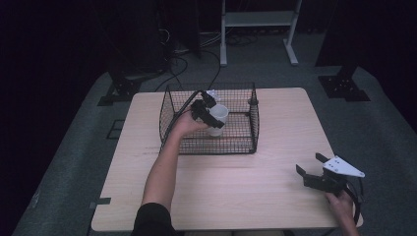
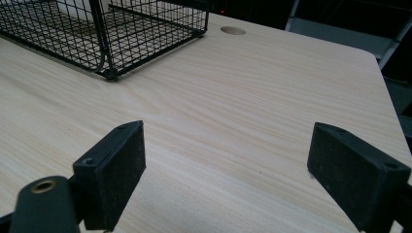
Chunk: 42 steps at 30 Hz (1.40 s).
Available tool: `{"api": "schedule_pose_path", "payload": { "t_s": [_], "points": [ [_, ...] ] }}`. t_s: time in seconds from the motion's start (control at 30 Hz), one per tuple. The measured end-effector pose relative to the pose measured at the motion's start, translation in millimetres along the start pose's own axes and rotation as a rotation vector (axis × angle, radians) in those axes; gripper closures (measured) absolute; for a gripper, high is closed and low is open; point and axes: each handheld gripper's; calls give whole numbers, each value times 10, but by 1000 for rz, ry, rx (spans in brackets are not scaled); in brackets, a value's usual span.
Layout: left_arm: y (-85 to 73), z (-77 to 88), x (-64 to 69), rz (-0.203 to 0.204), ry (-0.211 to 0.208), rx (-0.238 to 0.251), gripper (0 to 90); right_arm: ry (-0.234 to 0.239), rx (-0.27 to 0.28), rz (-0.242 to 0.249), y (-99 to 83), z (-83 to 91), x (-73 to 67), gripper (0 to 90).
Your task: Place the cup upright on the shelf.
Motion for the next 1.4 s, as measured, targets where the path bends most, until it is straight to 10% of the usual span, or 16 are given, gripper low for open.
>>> {"api": "schedule_pose_path", "payload": {
  "t_s": [0.93,1.4],
  "points": [
    [-159,12,-37,45,19,-62,203,1,0,2,1,2,-5,130],
    [-156,175,67,43,9,6,82,2,0,5,1,0,-7,131]
  ]
}}
Point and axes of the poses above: each handheld gripper's, and its own axes: z roughly backward along the jaws, y roughly out of its top, x roughly to its right, and after that the axes turned 15 degrees about -y, right-handed
